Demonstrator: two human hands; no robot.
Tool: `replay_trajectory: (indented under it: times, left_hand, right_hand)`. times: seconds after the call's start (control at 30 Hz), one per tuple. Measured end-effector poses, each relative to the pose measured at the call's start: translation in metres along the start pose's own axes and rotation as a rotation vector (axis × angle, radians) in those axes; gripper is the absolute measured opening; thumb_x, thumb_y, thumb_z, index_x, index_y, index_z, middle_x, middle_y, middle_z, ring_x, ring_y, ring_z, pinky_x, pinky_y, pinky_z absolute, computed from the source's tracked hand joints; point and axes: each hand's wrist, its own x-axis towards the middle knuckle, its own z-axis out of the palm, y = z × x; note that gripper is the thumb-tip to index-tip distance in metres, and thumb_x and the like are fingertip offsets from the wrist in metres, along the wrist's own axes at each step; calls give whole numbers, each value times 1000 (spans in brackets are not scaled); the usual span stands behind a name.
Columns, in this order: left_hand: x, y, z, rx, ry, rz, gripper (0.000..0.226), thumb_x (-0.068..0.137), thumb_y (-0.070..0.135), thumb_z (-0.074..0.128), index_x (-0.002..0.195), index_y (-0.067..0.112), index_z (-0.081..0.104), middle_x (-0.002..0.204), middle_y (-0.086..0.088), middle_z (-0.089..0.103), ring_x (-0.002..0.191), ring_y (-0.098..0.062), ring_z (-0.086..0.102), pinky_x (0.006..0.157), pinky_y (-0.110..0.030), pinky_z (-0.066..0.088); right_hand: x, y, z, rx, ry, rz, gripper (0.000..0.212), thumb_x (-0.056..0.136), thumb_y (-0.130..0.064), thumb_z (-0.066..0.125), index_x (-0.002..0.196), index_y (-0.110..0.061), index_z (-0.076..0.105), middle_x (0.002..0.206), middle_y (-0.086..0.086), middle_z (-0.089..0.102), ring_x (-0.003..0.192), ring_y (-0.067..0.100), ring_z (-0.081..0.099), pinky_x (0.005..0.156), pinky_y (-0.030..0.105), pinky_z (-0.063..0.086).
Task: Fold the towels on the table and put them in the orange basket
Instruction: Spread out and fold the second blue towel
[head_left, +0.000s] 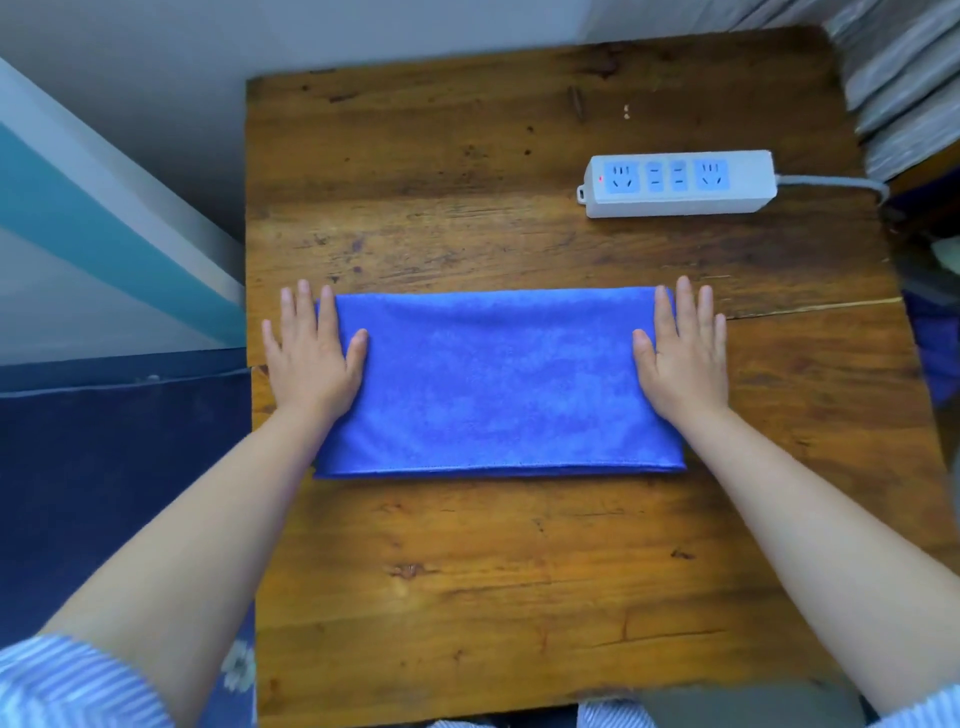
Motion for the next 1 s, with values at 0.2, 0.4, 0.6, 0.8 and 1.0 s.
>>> replay_trajectory:
  times: [0.2,0.4,0.6,0.8,1.0]
  left_hand:
    - [-76,28,17,12,-93,295,68,86,45,29,144,9,25,154,-11,16,144,-28,9,115,-45,5]
    - [-99,-11,26,53,-122,170,68,82,52,25,144,22,26,156,-8,12,144,-28,5,114,-44,6]
    - [-100,-9,19,80,-99,182,62,92,47,37,146,22,19,156,-8,5,145,-24,-3,113,-47,-2]
    - [-95,45,16,-49,-37,318,60,93,36,43,145,14,22,156,-10,10,145,-26,3,115,-44,4]
    - [-58,87,19,-35,-52,310,64,94,42,37,147,17,12,157,-7,0,144,-24,-5,115,-44,2]
  right_hand:
    - [-70,-40,26,14,5,-171,59,89,-34,38,141,-9,27,152,15,16,142,36,9,114,43,2]
    - [-93,-6,33,-48,-34,-141,55,88,-37,32,139,-16,34,151,11,24,141,34,17,113,49,13]
    - [-102,3,23,158,72,78,44,93,-20,43,135,-8,40,151,13,24,139,31,21,108,44,24]
    - [-92,-9,12,471,200,306,43,86,-14,58,126,-1,49,130,20,49,121,34,43,99,30,29]
    - [-78,-18,6,424,89,478,54,81,-20,65,127,-3,42,126,21,50,118,37,44,95,36,37]
